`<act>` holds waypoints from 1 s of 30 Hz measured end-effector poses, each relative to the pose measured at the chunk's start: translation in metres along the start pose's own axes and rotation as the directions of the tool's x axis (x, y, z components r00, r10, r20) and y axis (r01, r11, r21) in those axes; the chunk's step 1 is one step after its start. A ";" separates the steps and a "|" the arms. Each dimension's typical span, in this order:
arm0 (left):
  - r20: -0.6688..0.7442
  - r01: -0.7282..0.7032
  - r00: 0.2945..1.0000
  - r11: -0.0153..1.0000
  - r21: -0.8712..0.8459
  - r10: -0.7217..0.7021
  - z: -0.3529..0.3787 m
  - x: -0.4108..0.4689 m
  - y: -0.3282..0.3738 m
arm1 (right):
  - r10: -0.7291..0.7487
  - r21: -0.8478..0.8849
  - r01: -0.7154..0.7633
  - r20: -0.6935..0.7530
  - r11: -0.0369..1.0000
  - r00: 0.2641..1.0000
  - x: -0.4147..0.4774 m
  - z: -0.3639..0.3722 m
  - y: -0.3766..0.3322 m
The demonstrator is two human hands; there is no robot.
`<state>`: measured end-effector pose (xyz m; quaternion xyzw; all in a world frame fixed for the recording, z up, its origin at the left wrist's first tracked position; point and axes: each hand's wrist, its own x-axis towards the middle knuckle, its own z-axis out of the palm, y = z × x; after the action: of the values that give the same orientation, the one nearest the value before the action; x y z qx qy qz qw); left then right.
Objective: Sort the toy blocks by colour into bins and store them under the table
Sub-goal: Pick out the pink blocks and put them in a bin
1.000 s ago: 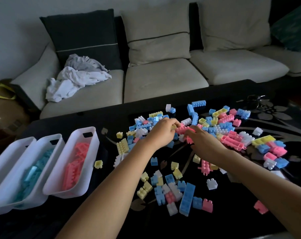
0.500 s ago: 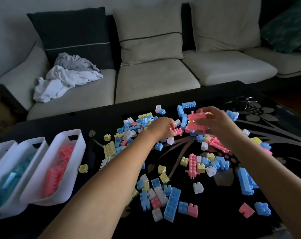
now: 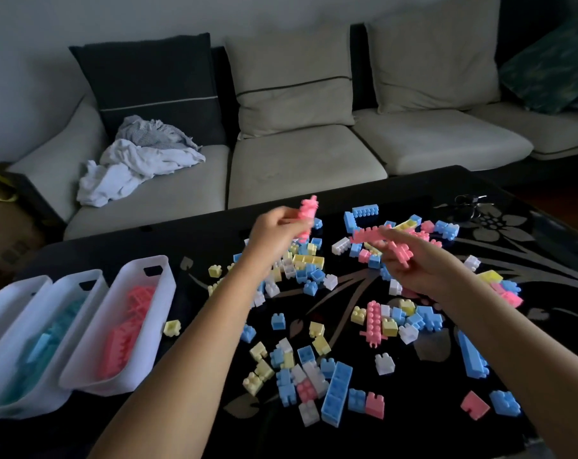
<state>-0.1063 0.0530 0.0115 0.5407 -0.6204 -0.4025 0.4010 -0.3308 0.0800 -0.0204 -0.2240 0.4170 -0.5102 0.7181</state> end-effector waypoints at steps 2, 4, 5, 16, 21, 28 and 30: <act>-0.028 0.089 0.995 0.972 -0.218 -0.098 -0.031 -0.018 -0.003 | 0.019 -0.013 -0.018 0.043 1.000 0.999 -0.004 0.009 0.008; -0.082 0.126 0.983 0.932 -0.339 -0.163 -0.064 -0.037 -0.014 | 0.048 -0.051 -0.045 0.061 0.998 0.997 -0.006 0.020 0.018; -0.113 0.139 0.976 0.930 -0.341 -0.187 -0.078 -0.044 -0.021 | 0.055 -0.081 -0.050 0.060 0.995 0.997 -0.006 0.023 0.022; -0.423 0.388 0.882 0.829 0.403 -0.207 -0.195 -0.117 -0.073 | 0.092 -0.450 0.081 0.350 0.889 0.932 0.011 0.148 0.081; -0.284 0.474 0.880 0.650 0.594 -0.381 -0.215 -0.134 -0.093 | 0.095 -0.525 0.165 0.433 0.835 0.896 0.018 0.227 0.098; -0.195 0.461 0.885 0.736 0.495 -0.423 -0.219 -0.151 -0.088 | 0.219 -0.533 0.008 0.361 0.846 0.907 0.032 0.293 0.152; -0.197 0.450 0.891 0.736 0.505 -0.410 -0.218 -0.152 -0.090 | 0.246 -0.521 -0.025 0.359 0.853 0.900 0.031 0.300 0.158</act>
<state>0.1427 0.1810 -0.0041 0.7735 -0.5512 -0.2740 0.1513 0.0078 0.0800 0.0154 -0.4758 0.3894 -0.2711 0.7406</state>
